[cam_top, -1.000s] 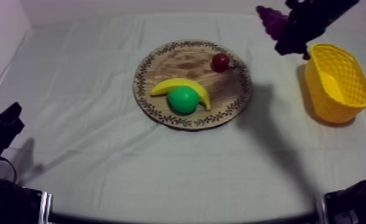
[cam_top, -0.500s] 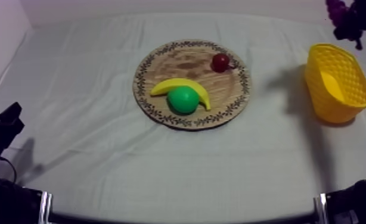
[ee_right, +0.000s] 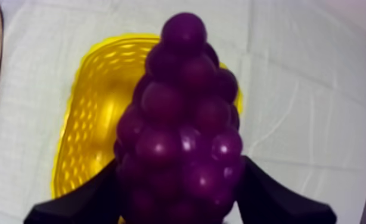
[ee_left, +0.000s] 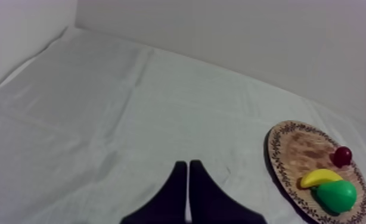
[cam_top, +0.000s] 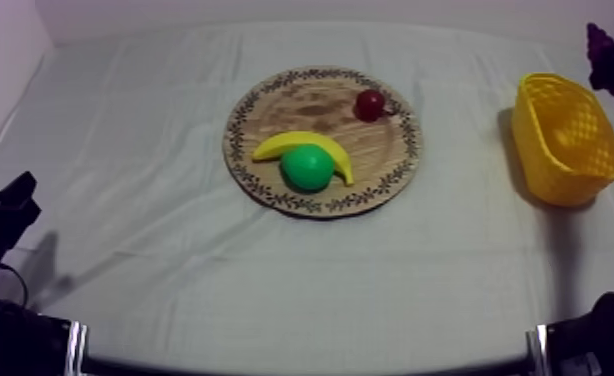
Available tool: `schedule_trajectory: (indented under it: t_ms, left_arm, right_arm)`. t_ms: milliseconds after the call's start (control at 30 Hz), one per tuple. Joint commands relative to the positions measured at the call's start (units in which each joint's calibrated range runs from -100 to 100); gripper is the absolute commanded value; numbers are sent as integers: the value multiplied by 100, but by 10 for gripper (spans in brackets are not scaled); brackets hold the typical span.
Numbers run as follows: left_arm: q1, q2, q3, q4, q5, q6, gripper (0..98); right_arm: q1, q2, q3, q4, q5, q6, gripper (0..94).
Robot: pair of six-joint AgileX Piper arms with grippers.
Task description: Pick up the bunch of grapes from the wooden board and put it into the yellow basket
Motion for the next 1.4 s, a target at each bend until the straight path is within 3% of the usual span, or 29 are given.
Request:
schedule_trajectory:
  t_ms: [0,600,1067,1167,1367]
  left_arm:
    - [1,0,2,0,-1,-3,1]
    - [1,0,2,0,-1,0,1]
    - [1,0,2,0,-1,-2,1]
    - [1,0,2,0,-1,0,1]
    - [1,0,2,0,-1,1,1]
  right_arm:
    - [3,229,3,59,-167,-82,452]
    - [64,1509,922,291,-1403,-95,444]
    - [28,1440,1274,346,-1689,-128,448]
    - [10,1398,1327,376,-1770,-205,512]
    - [-30,1291,1374,452,-1806,-220,813]
